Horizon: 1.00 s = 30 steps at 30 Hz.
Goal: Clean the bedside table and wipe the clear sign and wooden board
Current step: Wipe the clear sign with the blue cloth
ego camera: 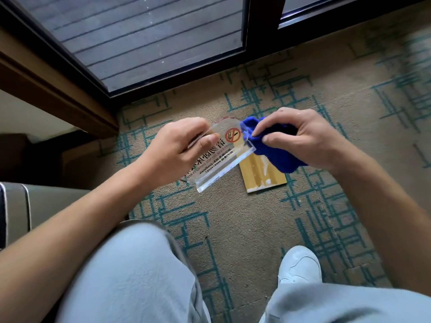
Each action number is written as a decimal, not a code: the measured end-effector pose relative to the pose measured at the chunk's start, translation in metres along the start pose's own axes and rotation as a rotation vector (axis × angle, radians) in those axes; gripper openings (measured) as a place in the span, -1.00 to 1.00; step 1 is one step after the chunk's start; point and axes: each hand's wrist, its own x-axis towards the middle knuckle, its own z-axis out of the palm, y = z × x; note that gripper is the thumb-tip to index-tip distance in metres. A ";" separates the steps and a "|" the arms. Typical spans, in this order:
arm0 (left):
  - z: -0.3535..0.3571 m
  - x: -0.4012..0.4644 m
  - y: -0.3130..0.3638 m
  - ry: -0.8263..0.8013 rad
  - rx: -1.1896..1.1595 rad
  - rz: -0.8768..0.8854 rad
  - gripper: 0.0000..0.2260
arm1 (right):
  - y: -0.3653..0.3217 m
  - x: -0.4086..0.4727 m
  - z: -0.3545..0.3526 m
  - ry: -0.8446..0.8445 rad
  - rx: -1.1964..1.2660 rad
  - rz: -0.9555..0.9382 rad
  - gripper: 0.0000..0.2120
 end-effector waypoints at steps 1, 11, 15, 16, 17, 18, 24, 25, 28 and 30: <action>-0.001 -0.001 -0.001 0.000 -0.020 -0.014 -0.69 | -0.001 -0.001 0.000 -0.038 0.016 -0.001 -0.83; -0.007 -0.011 -0.007 -0.116 -0.311 -0.197 -0.72 | -0.013 -0.006 0.011 -0.152 -0.336 -0.113 -0.78; -0.008 -0.013 -0.009 -0.131 -0.284 -0.185 -0.71 | -0.019 -0.007 0.015 -0.185 -0.516 -0.147 -0.75; -0.008 -0.014 -0.009 -0.135 -0.278 -0.178 -0.70 | -0.018 -0.007 0.015 -0.190 -0.500 -0.146 -0.77; -0.008 -0.014 -0.009 -0.137 -0.280 -0.177 -0.70 | -0.014 -0.006 0.013 -0.191 -0.431 -0.128 -0.80; -0.008 -0.014 -0.009 -0.135 -0.303 -0.186 -0.71 | -0.010 -0.005 0.012 -0.195 -0.334 -0.094 -0.81; -0.007 0.003 0.004 -0.136 -0.418 -0.204 -0.75 | 0.011 -0.003 0.032 -0.336 0.014 0.073 -0.74; -0.006 0.003 0.002 -0.131 -0.380 -0.200 -0.75 | 0.015 -0.003 0.034 -0.335 0.023 0.103 -0.76; -0.007 -0.006 -0.016 -0.113 -0.354 -0.264 -0.72 | 0.037 -0.007 0.026 -0.287 -0.131 0.136 -0.80; -0.008 -0.012 -0.031 -0.097 -0.352 -0.351 -0.69 | 0.050 -0.014 0.016 -0.209 -0.187 0.171 -0.80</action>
